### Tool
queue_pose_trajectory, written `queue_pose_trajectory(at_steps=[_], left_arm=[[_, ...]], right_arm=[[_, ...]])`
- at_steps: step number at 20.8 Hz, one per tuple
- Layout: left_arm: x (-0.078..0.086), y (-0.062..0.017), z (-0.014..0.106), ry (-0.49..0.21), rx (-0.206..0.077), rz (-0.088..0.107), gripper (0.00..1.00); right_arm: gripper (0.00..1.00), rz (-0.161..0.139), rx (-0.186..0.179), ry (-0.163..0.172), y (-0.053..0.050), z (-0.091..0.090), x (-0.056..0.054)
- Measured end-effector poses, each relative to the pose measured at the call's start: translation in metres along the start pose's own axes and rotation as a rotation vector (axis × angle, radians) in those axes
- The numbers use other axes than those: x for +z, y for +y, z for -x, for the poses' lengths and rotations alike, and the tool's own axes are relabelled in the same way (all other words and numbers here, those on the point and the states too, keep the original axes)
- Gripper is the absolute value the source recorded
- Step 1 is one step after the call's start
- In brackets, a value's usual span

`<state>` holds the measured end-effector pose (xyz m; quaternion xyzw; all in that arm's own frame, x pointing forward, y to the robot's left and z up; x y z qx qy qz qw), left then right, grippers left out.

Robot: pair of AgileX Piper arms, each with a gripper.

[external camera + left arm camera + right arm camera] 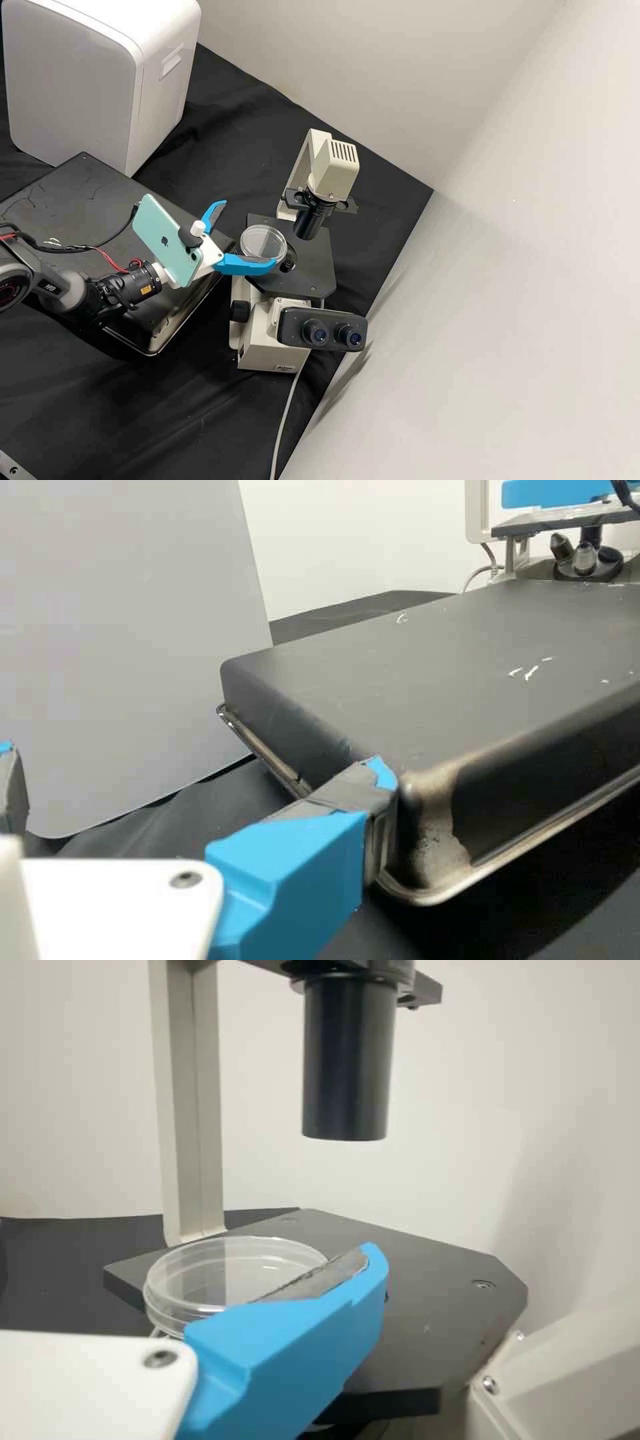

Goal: Place the petri dish on the bench

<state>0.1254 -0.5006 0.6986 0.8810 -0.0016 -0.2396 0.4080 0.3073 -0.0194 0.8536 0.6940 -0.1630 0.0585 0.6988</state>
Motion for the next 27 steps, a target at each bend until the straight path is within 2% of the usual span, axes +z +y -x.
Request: queue_pose_trajectory(at_steps=[9, 23, 27], left_arm=[[-0.0003, -0.0011, -0.0005, 0.003, -0.006, -0.004, 1.00], [-0.0003, -0.0019, -0.0008, 0.004, -0.009, -0.007, 1.00], [-0.0003, -0.0019, -0.0008, 0.004, -0.009, -0.007, 1.00]], right_arm=[[1.00, 0.000, 0.023, -0.024, 0.0057, -0.0009, 0.0058], [1.00, 0.002, 0.029, -0.036, 0.0045, -0.0037, 0.0081], [1.00, 0.002, 0.029, -0.041, 0.0014, -0.0086, 0.0103]])
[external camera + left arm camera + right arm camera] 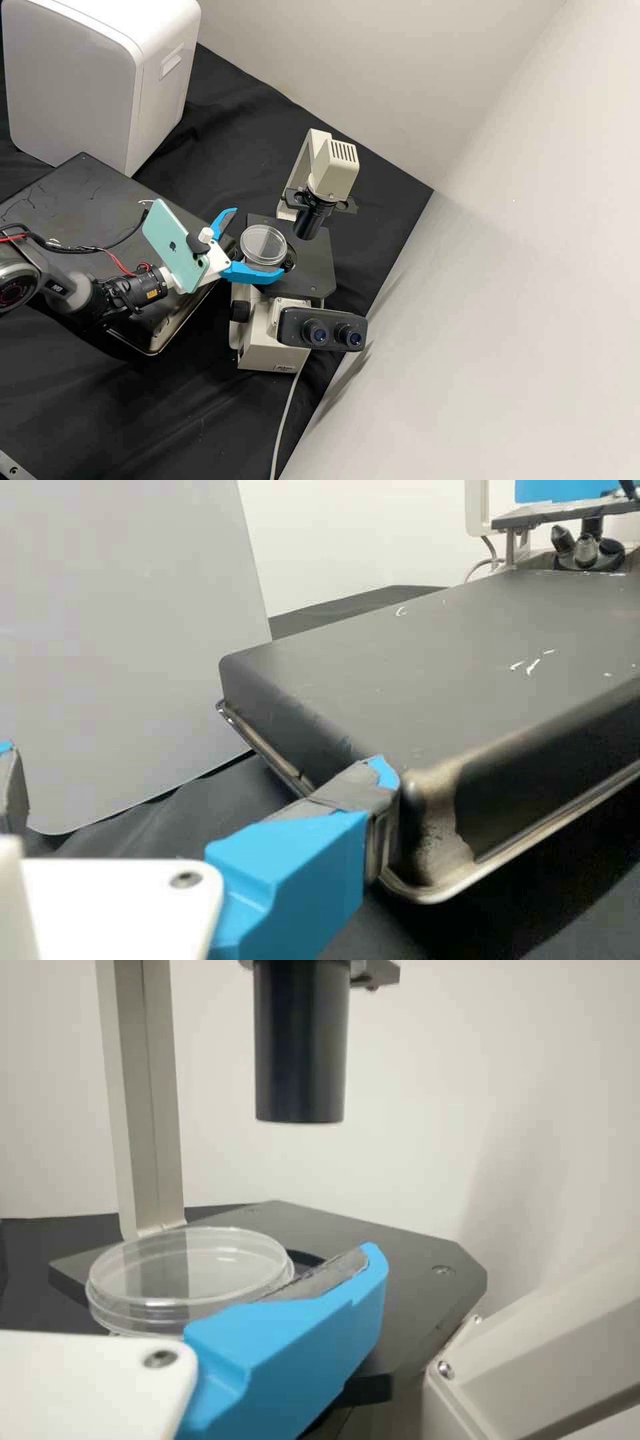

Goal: Place the petri dish on the bench

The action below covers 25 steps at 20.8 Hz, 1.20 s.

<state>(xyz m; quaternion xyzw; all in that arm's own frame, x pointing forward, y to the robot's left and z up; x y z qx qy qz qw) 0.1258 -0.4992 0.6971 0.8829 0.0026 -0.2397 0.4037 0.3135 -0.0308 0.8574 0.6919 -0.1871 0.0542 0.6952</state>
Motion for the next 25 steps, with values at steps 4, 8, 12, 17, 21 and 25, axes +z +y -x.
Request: queue_pose_trajectory(at_steps=[4, 8, 12, 17, 21, 25], left_arm=[[0.000, 0.0000, 0.000, 0.000, 0.000, 0.000, 1.00], [0.000, -0.0004, 0.000, 0.001, -0.002, -0.002, 1.00], [0.000, -0.0016, -0.001, 0.002, -0.008, -0.006, 1.00], [0.000, -0.0019, -0.001, 0.000, -0.009, -0.007, 1.00], [0.000, -0.0028, -0.001, 0.001, -0.014, -0.011, 1.00], [0.000, -0.0028, -0.001, 0.001, -0.014, -0.011, 1.00]], right_arm=[[1.00, 0.014, -0.007, -0.014, -0.006, -0.007, 0.005], [1.00, 0.044, -0.006, -0.015, -0.009, -0.013, 0.006], [1.00, 0.036, 0.007, -0.029, -0.009, -0.015, 0.008], [1.00, 0.033, 0.016, -0.033, -0.008, -0.016, 0.008], [1.00, 0.030, 0.027, -0.047, -0.005, -0.019, 0.011], [1.00, 0.021, 0.046, -0.068, -0.004, -0.023, 0.014]])
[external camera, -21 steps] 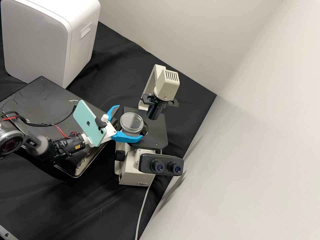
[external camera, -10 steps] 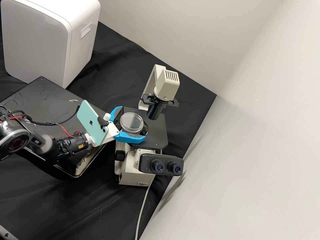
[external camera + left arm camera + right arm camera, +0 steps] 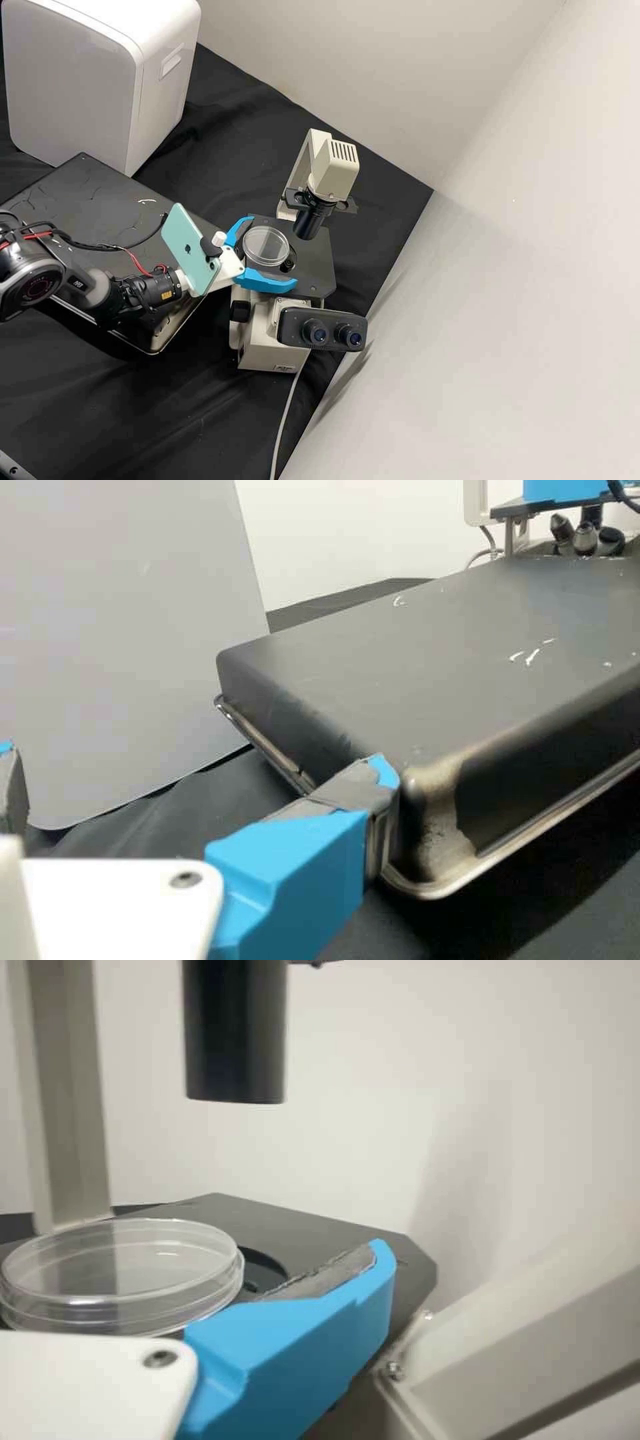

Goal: Place the petri dish on the bench

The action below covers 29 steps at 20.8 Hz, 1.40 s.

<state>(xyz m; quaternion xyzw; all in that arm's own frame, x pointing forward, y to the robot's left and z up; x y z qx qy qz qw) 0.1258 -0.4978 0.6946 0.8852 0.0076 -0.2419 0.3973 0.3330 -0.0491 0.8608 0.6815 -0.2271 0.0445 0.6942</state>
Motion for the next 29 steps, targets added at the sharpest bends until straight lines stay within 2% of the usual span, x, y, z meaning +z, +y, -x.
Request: queue_pose_trajectory(at_steps=[6, 7, 22, 27, 29], left_arm=[[0.0000, 0.0000, 0.0000, 0.000, 0.000, 0.000, 1.00], [-0.0003, 0.0000, -0.0001, 0.002, 0.000, 0.000, 1.00], [-0.0003, 0.0000, -0.0001, 0.002, 0.000, 0.000, 1.00], [-0.0003, 0.0000, -0.0001, 0.002, 0.000, 0.000, 1.00], [-0.0003, 0.0000, -0.0001, 0.002, 0.000, 0.000, 1.00]], right_arm=[[1.00, -0.005, 0.006, -0.021, -0.0029, -0.0025, 0.0042], [0.00, -0.004, 0.008, -0.019, -0.0028, -0.0025, 0.0042], [0.00, -0.005, 0.018, -0.031, -0.0007, -0.0031, 0.0071], [0.00, -0.013, 0.022, -0.036, 0.0001, -0.0032, 0.0080], [0.00, -0.028, 0.024, -0.037, 0.0003, -0.0032, 0.0082]])
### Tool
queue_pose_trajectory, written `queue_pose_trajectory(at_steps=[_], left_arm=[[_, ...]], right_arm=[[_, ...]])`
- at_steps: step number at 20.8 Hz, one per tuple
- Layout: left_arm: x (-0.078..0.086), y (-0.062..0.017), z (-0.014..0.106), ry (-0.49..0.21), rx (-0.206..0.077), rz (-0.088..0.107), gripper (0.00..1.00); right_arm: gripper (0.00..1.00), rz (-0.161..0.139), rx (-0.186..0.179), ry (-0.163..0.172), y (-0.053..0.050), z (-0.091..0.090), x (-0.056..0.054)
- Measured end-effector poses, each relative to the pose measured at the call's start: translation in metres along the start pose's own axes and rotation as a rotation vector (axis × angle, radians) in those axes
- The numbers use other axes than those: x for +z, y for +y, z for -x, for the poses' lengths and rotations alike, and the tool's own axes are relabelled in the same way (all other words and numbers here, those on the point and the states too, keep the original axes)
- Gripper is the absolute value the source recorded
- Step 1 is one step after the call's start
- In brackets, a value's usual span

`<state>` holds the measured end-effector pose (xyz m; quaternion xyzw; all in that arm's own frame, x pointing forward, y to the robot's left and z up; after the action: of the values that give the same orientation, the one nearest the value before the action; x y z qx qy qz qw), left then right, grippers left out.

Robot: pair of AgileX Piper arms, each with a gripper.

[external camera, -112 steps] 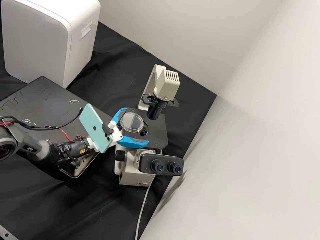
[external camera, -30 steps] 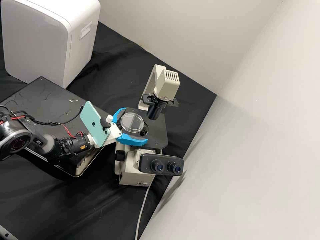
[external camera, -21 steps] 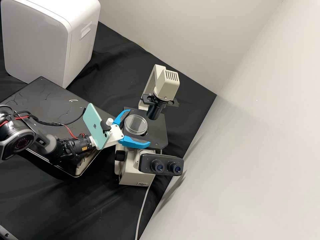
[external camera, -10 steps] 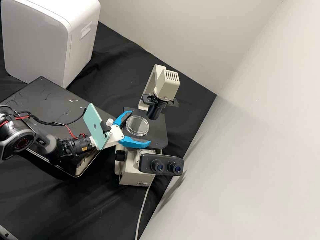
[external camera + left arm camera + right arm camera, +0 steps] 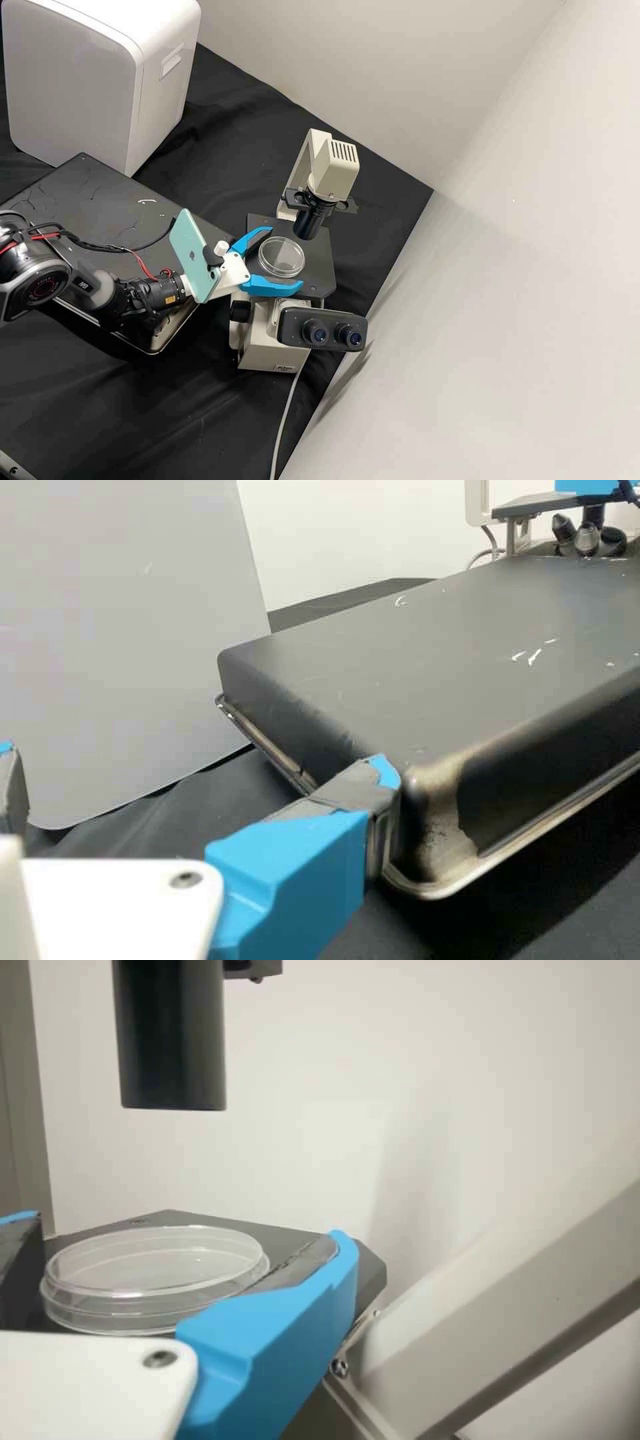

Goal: Place the petri dish on the bench

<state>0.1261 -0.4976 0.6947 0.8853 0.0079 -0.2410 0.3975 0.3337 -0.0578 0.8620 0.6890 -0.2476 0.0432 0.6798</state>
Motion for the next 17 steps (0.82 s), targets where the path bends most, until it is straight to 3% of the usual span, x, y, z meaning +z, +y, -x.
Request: queue_pose_trajectory(at_steps=[6, 17], left_arm=[[0.0000, 0.0000, 0.0000, 0.000, 0.000, 0.000, 1.00], [0.0000, 0.0000, 0.0000, 0.000, 0.000, 0.000, 1.00]], right_arm=[[0.00, -0.039, 0.019, -0.013, 0.0042, -0.0019, 0.0031], [0.00, -0.072, 0.029, -0.024, 0.0068, -0.0027, 0.0056]])
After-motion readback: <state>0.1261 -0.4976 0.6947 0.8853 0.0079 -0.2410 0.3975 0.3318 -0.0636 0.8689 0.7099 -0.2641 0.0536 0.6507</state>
